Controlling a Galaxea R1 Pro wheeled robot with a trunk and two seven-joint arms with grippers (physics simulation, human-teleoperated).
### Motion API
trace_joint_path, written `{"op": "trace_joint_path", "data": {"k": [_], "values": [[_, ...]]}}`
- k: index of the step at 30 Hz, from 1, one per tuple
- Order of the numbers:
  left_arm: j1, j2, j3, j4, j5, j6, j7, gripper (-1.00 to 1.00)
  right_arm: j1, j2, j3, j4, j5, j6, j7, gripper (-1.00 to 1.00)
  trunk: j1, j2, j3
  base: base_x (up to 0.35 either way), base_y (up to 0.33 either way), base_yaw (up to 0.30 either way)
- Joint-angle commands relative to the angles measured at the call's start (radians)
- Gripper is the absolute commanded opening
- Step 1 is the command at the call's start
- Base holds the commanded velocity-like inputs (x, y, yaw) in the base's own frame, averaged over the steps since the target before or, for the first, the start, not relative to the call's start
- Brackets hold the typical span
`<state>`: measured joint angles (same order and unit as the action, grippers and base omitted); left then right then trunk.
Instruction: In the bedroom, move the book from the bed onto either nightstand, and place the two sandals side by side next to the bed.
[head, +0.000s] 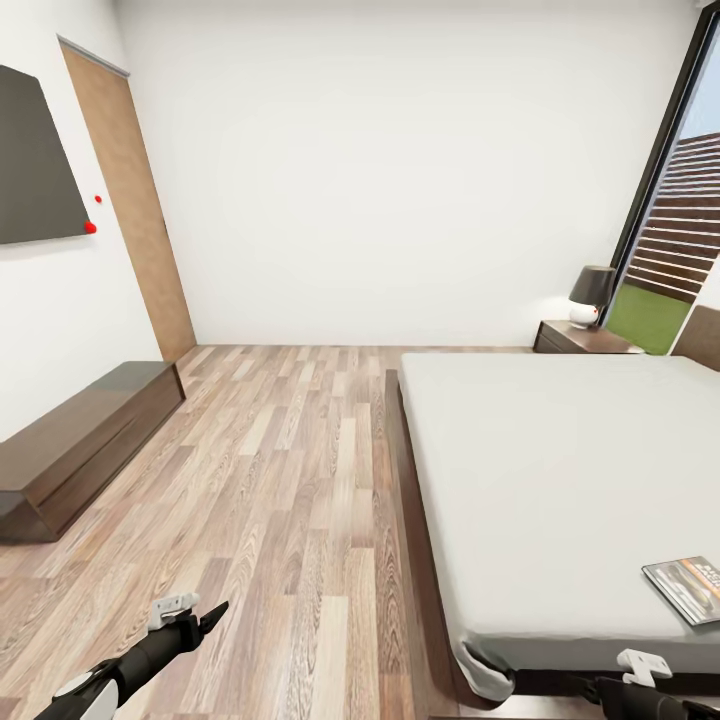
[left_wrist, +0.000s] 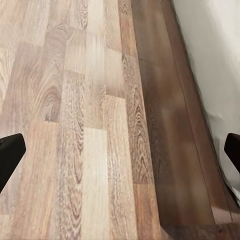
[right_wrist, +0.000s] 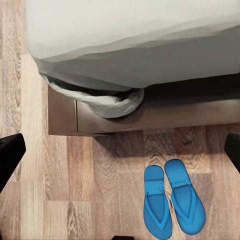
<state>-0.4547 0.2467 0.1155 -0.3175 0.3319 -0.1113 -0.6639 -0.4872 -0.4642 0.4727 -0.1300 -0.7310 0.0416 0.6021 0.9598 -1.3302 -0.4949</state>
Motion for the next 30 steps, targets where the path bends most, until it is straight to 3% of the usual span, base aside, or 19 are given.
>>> {"op": "trace_joint_path", "data": {"k": [1, 7, 19, 30], "values": [[-0.001, 0.000, 0.001, 0.002, 0.004, -0.001, -0.005, 1.00, -0.001, 0.002, 0.006, 0.000, -0.010, 0.004, 0.002, 1.00, 0.000, -0.001, -0.001, 0.000, 0.000, 0.000], [-0.001, 0.000, 0.001, 0.002, 0.004, -0.001, -0.005, 1.00, -0.001, 0.039, 0.005, 0.000, -0.010, 0.004, 0.002, 1.00, 0.000, -0.001, -0.001, 0.000, 0.000, 0.000], [-0.001, 0.000, 0.001, 0.002, 0.004, -0.001, -0.005, 1.00, -0.001, 0.043, 0.004, 0.000, -0.010, 0.004, 0.002, 1.00, 0.000, -0.001, -0.001, -0.255, 0.000, 0.000], [-0.001, 0.000, 0.001, 0.002, 0.004, -0.002, -0.004, 1.00, -0.001, 0.044, 0.006, 0.000, -0.010, 0.004, 0.002, 1.00, 0.000, -0.001, -0.001, -0.027, 0.000, 0.000]]}}
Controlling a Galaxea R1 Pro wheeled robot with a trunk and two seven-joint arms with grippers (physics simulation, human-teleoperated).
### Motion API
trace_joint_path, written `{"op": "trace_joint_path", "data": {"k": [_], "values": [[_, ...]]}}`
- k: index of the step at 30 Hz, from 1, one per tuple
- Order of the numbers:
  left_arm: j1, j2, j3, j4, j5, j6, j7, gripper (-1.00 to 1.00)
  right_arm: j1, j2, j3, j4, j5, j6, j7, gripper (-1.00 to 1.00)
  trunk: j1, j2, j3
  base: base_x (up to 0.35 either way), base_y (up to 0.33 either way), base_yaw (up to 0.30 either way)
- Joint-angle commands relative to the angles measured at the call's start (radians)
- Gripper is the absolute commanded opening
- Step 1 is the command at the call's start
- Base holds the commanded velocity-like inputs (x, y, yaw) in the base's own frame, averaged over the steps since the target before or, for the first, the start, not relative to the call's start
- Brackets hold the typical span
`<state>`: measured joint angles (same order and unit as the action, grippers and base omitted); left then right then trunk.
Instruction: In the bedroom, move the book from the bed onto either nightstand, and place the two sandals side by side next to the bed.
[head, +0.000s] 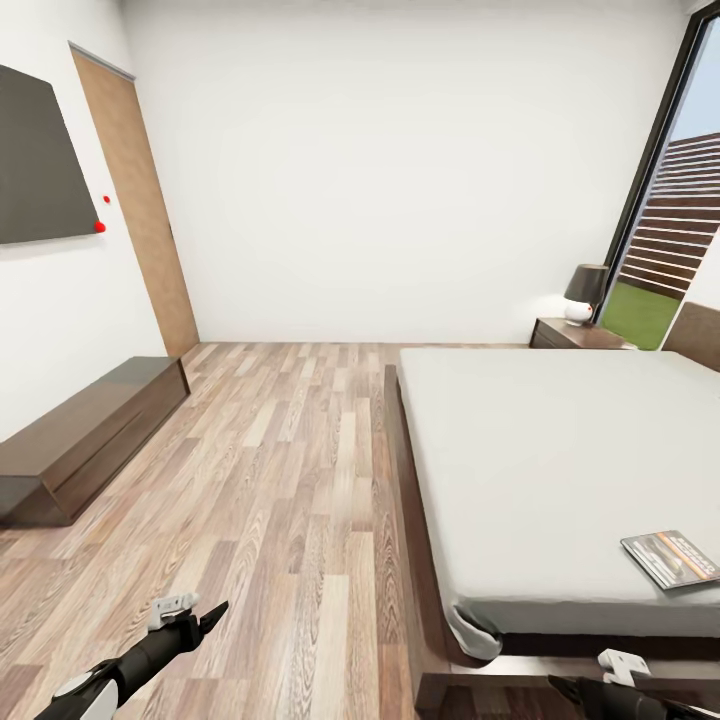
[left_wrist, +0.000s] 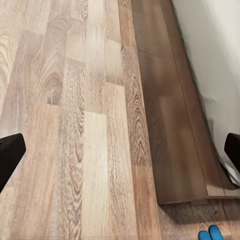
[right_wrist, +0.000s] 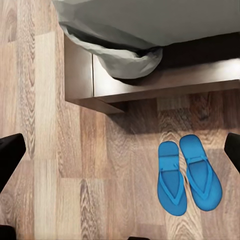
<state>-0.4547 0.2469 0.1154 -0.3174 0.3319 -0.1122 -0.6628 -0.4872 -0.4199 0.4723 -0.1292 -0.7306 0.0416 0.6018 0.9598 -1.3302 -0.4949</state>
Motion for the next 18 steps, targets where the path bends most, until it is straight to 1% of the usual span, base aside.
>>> {"op": "trace_joint_path", "data": {"k": [1, 2, 6, 11, 18], "values": [[-0.001, 0.000, 0.001, 0.001, 0.004, -0.001, -0.005, 1.00, -0.001, -0.001, 0.006, 0.000, -0.010, 0.004, 0.003, 1.00, 0.000, -0.001, -0.001, 0.000, 0.000, 0.000], [-0.001, 0.000, 0.001, 0.001, 0.004, -0.001, -0.005, 1.00, -0.001, -0.001, 0.006, 0.000, -0.010, 0.004, 0.003, 1.00, 0.000, -0.001, -0.001, -0.014, 0.000, 0.000], [-0.001, 0.000, 0.001, 0.002, 0.004, 0.000, -0.005, 1.00, -0.001, 0.000, 0.006, 0.000, -0.010, 0.004, 0.003, 1.00, 0.000, -0.001, -0.001, -0.184, -0.081, 0.000], [-0.001, 0.000, 0.001, 0.002, 0.004, 0.000, -0.004, 1.00, -0.001, 0.000, 0.005, 0.000, -0.010, 0.004, 0.003, 1.00, 0.000, -0.001, -0.001, -0.039, -0.046, 0.000], [-0.001, 0.000, 0.001, 0.001, 0.004, -0.001, -0.004, 1.00, -0.001, 0.001, 0.005, 0.000, -0.010, 0.004, 0.003, 1.00, 0.000, -0.001, -0.001, -0.002, -0.241, 0.000]]}}
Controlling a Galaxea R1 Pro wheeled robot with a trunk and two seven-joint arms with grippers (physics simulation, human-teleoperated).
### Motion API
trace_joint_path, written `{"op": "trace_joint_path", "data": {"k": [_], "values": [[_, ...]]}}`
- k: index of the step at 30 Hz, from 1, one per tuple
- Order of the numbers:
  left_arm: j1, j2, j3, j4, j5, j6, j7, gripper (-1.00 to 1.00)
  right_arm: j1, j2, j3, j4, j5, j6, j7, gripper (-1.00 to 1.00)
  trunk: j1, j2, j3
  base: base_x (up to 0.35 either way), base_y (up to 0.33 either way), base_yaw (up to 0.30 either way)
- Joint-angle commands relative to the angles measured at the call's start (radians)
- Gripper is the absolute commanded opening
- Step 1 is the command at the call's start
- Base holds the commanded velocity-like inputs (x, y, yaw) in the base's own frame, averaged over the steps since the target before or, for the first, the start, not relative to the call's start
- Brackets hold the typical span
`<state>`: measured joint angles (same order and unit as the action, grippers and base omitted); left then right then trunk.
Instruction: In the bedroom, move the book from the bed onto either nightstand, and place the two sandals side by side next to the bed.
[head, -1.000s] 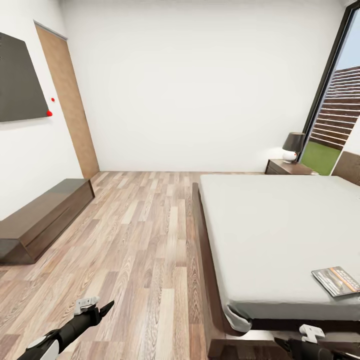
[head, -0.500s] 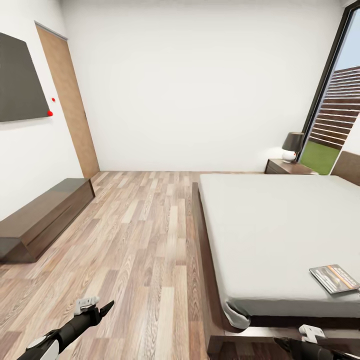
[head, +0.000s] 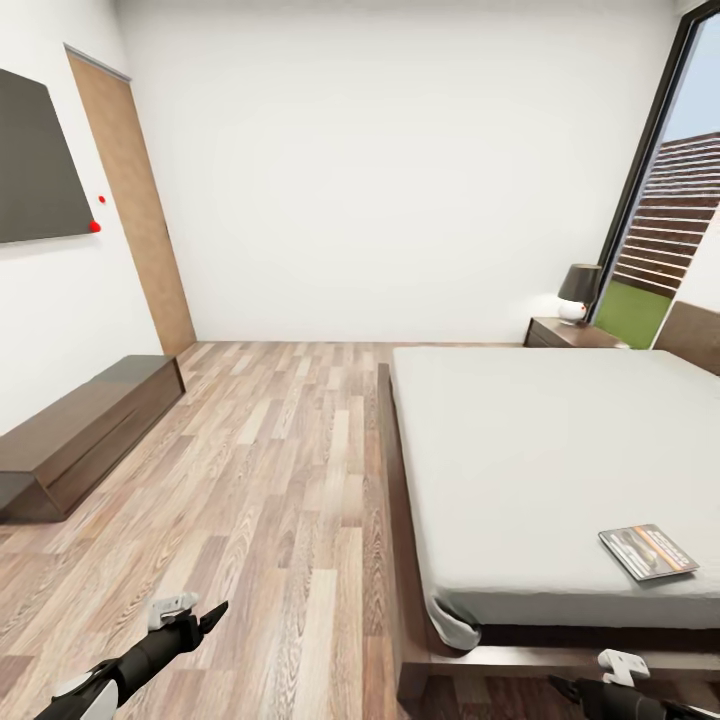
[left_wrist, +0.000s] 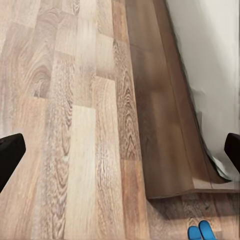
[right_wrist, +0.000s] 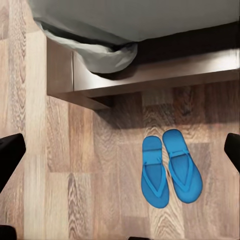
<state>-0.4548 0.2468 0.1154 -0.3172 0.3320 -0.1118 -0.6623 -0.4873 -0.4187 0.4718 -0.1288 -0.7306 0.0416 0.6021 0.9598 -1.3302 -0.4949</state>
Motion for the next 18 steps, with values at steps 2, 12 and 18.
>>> {"op": "trace_joint_path", "data": {"k": [2, 12, 18], "values": [[-0.001, 0.000, 0.001, 0.002, 0.004, -0.001, -0.005, 1.00, 0.000, -0.001, 0.006, -0.001, -0.010, 0.004, 0.002, 1.00, 0.000, -0.001, -0.001, 0.000, -0.250, 0.000], [-0.001, 0.000, 0.001, 0.002, 0.004, -0.001, -0.005, 1.00, 0.000, -0.001, 0.006, -0.001, -0.010, 0.004, 0.002, 1.00, 0.000, -0.001, -0.001, 0.000, -0.203, 0.000], [-0.001, 0.000, 0.001, 0.001, 0.004, 0.000, -0.005, 1.00, 0.000, -0.001, 0.007, -0.001, -0.010, 0.004, 0.002, 1.00, 0.000, -0.001, -0.001, 0.000, -0.197, 0.000]]}}
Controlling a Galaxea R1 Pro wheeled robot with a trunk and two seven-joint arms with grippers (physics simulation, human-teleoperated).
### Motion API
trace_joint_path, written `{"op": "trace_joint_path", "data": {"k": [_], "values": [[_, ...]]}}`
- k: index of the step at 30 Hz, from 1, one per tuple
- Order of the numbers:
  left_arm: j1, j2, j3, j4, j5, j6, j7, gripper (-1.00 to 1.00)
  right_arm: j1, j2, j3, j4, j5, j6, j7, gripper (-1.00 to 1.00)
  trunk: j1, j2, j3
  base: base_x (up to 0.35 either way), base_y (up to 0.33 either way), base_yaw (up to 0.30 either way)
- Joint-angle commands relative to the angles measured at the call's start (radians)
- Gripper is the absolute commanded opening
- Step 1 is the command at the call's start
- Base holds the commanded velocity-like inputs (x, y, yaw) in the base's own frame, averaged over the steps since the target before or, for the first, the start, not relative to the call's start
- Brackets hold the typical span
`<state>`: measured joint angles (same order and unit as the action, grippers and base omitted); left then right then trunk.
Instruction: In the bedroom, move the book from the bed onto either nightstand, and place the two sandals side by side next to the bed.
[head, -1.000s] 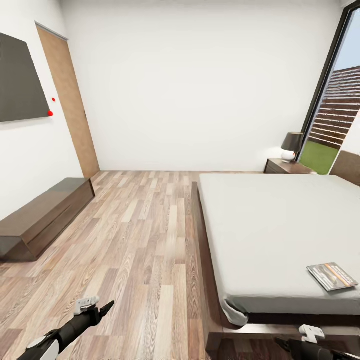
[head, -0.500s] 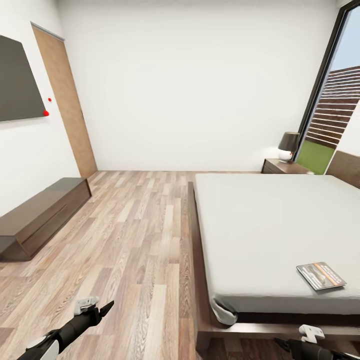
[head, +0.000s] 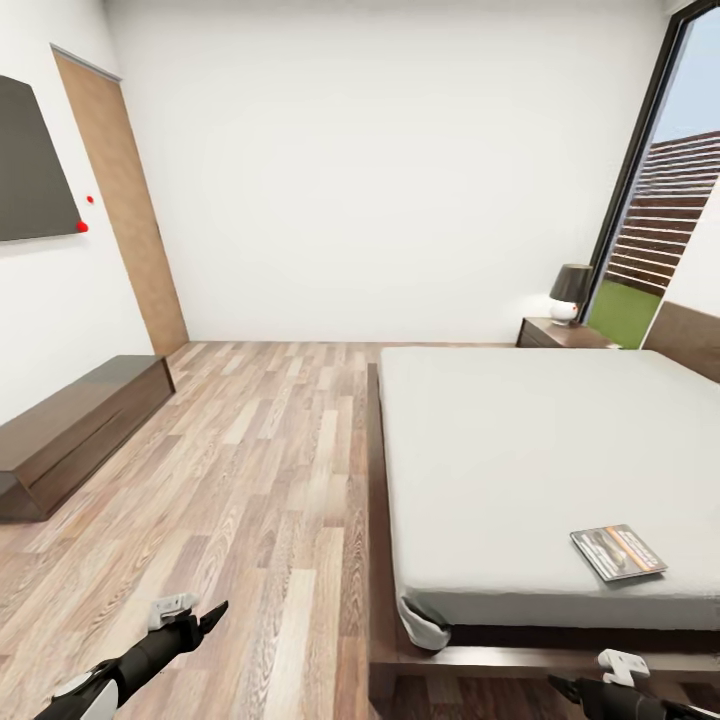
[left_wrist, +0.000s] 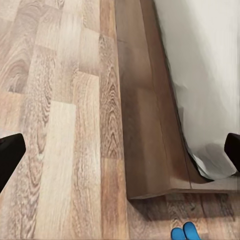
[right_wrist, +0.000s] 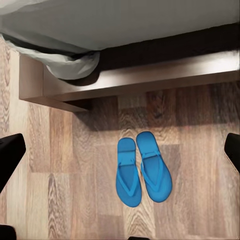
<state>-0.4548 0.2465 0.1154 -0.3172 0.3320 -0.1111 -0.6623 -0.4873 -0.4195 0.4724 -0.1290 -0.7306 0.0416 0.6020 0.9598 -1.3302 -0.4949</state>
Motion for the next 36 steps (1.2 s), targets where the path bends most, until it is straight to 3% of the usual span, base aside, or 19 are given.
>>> {"op": "trace_joint_path", "data": {"k": [1, 36], "values": [[-0.001, 0.000, 0.001, 0.002, 0.004, -0.001, -0.005, 1.00, -0.001, 0.000, 0.006, -0.001, -0.010, 0.004, 0.002, 1.00, 0.000, -0.001, -0.001, 0.000, -0.203, 0.000], [-0.001, -0.001, 0.001, 0.001, 0.004, -0.001, -0.005, 1.00, -0.001, 0.001, 0.006, 0.000, -0.010, 0.004, 0.002, 1.00, 0.000, -0.001, -0.001, 0.000, -0.253, 0.000]]}}
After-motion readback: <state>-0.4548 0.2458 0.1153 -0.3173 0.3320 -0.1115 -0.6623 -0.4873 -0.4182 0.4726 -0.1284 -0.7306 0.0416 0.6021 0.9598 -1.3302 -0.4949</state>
